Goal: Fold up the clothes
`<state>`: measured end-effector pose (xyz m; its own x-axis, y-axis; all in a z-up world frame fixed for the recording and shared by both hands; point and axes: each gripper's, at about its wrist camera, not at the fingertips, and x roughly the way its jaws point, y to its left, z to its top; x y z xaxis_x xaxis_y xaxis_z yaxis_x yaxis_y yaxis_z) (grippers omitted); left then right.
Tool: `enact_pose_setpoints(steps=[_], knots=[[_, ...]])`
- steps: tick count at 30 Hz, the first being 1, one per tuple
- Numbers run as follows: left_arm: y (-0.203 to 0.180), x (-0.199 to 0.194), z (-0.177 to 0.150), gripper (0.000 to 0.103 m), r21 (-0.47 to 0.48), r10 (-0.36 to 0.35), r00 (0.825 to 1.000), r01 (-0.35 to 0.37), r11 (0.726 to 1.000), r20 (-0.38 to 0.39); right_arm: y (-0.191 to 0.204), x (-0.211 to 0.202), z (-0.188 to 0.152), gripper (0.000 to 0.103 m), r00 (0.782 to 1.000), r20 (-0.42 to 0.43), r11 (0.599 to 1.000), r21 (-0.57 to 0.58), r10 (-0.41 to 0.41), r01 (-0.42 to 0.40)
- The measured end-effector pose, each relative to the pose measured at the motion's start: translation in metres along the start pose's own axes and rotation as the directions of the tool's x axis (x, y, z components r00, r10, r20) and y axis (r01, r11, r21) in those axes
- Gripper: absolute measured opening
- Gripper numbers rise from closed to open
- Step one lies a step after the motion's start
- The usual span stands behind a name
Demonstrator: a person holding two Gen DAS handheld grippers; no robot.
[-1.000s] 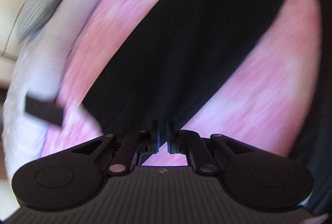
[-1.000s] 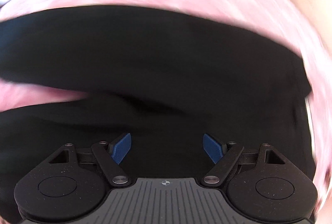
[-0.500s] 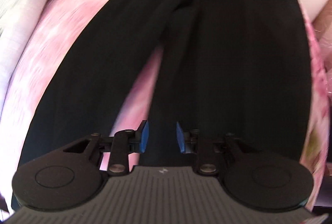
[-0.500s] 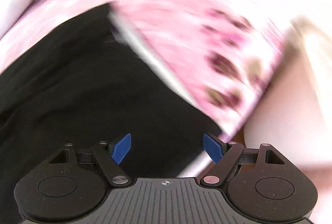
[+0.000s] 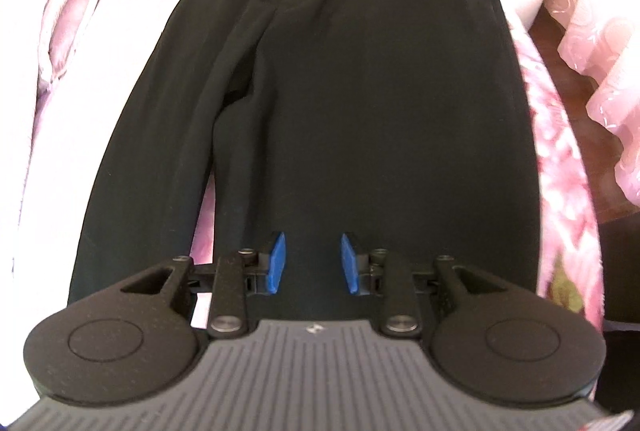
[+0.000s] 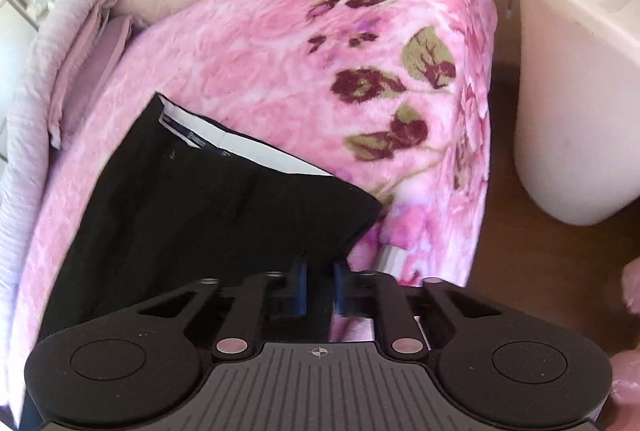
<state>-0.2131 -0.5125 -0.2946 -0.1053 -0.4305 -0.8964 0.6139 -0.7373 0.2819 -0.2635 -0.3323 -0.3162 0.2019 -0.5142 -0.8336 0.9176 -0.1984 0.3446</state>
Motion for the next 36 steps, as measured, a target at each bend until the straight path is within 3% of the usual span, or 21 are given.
enact_pose_setpoints(steps=[3,10,11,14,16,18,20,23,25,27,30,32,33,35,36], knots=[[-0.003,-0.008,-0.001,0.026,0.012,-0.005,1.000,0.005,1.000,0.013,-0.004,-0.022,-0.004,0.007,0.999,0.027,0.998,-0.046,-0.045,0.046],[-0.008,-0.002,0.012,0.026,-0.032,0.000,1.000,0.001,0.999,0.006,-0.010,-0.015,-0.003,0.008,0.998,-0.005,0.994,-0.094,-0.059,0.058],[-0.009,-0.001,0.019,0.026,-0.047,0.003,1.000,-0.003,0.999,0.005,-0.009,-0.018,-0.001,0.014,0.997,0.005,0.989,-0.123,-0.078,0.078],[-0.002,0.010,0.043,0.028,-0.102,0.015,1.000,-0.014,0.995,0.008,-0.007,-0.026,0.006,0.056,0.990,0.041,0.969,-0.205,-0.133,0.139],[0.002,0.022,0.066,0.029,-0.138,0.025,1.000,-0.023,0.990,0.014,-0.002,-0.036,0.014,0.061,0.990,0.084,0.951,-0.280,-0.116,0.135],[0.007,0.036,0.091,0.029,-0.174,0.033,0.999,-0.030,0.984,0.018,0.010,-0.039,0.028,0.061,0.996,0.084,0.922,-0.386,0.007,0.026],[0.010,0.052,0.119,0.029,-0.198,0.032,0.999,-0.026,0.980,0.026,0.028,-0.021,0.053,0.061,0.986,-0.011,0.873,-0.463,0.168,-0.154],[0.013,0.079,0.161,0.032,-0.208,0.040,0.998,-0.028,0.978,0.054,0.058,0.017,0.093,0.061,0.914,-0.192,0.753,-0.520,0.358,-0.404],[0.020,0.096,0.185,0.033,-0.218,0.034,0.997,-0.019,0.976,0.065,0.080,0.053,0.114,0.059,0.880,-0.291,0.698,-0.535,0.376,-0.475],[0.027,0.112,0.203,0.033,-0.238,0.016,0.997,0.002,0.971,0.073,0.096,0.086,0.126,0.042,0.847,-0.382,0.665,-0.528,0.370,-0.528],[0.034,0.132,0.222,0.033,-0.242,-0.010,0.998,0.027,0.970,0.069,0.114,0.130,0.136,0.042,0.796,-0.505,0.630,-0.509,0.332,-0.586],[0.034,0.140,0.230,0.033,-0.232,-0.020,0.998,0.034,0.972,0.063,0.118,0.146,0.131,0.042,0.789,-0.546,0.602,-0.541,0.281,-0.588],[0.034,0.142,0.232,0.033,-0.232,-0.024,0.998,0.038,0.972,0.061,0.119,0.150,0.129,0.036,0.792,-0.553,0.590,-0.559,0.259,-0.583],[0.034,0.142,0.232,0.034,-0.236,-0.030,0.998,0.043,0.971,0.056,0.121,0.146,0.127,0.014,0.806,-0.547,0.578,-0.591,0.225,-0.563],[0.034,0.141,0.232,0.034,-0.236,-0.030,0.998,0.043,0.971,0.057,0.120,0.141,0.128,0.008,0.806,-0.549,0.578,-0.592,0.222,-0.562]])
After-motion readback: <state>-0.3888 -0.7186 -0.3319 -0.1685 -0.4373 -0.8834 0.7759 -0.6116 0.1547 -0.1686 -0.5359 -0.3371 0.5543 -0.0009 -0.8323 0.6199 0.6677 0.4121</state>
